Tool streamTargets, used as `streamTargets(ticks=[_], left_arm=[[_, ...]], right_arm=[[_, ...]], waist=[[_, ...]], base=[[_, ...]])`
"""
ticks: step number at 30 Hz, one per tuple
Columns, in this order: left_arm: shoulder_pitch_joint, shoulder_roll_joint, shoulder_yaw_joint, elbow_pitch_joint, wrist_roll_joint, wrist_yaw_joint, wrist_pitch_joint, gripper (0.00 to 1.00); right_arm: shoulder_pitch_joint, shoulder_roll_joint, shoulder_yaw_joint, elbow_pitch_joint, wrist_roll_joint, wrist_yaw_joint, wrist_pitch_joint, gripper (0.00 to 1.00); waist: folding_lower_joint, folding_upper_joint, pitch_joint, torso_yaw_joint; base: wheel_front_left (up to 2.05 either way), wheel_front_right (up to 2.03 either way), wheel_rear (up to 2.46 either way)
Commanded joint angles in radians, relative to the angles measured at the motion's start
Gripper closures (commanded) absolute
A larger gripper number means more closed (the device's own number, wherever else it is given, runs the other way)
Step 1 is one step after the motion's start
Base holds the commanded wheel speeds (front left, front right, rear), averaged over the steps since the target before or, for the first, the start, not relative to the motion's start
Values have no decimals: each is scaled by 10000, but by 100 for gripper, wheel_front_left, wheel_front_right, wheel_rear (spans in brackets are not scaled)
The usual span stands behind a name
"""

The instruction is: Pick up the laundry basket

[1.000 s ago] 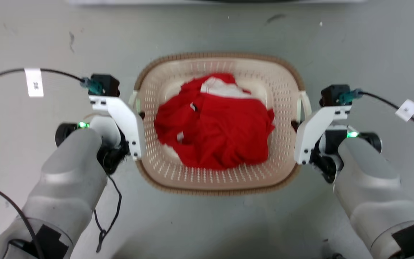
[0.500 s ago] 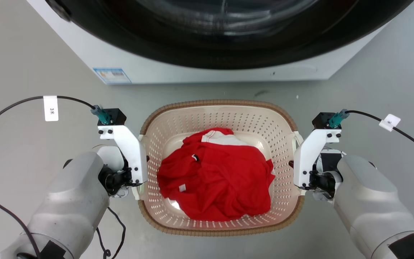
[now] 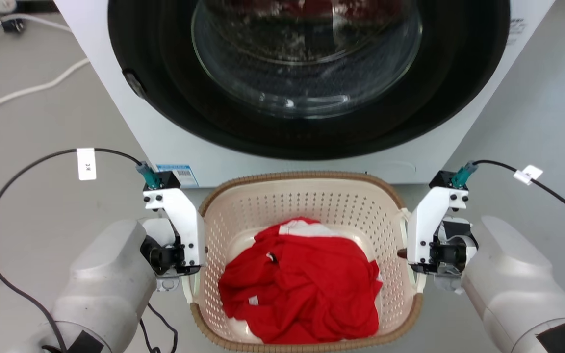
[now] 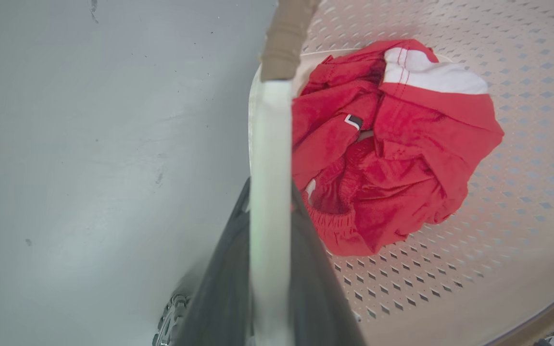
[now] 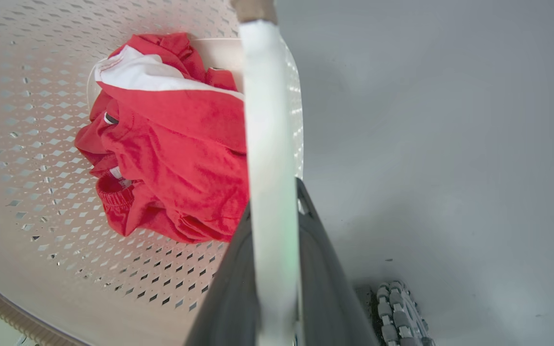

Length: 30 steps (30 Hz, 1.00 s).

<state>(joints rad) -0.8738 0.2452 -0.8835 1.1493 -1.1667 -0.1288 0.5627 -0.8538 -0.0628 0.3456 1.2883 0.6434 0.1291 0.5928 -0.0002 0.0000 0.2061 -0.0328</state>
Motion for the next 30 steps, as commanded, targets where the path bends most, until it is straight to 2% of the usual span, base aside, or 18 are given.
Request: streamTargets(ticks=[1,7,16,30], left_arm=[[142,-108,-44,123,-85,-29,106,100],[471,-259,-140,396,-180,-26,332,100],[1100,-571,-258,500,-375,-28,494,100],[1597,-861,-353,523,-544,-34,463,100]], right_arm=[[174,-17,-125,-9,126,29,233,100],[690,-116,-535,-9,-84,29,1243,100],[1352,-19,-1141,-12,-581,29,1571,100],[1566,105,-2038,-22,-1446,29,1670,100]], waist=[[2,0,-547,23],[2,0,-1316,-5],[2,0,-2004,13],[2,0,-2185,107]], base=[[0,0,0],[0,0,0],[0,0,0],[0,0,0]])
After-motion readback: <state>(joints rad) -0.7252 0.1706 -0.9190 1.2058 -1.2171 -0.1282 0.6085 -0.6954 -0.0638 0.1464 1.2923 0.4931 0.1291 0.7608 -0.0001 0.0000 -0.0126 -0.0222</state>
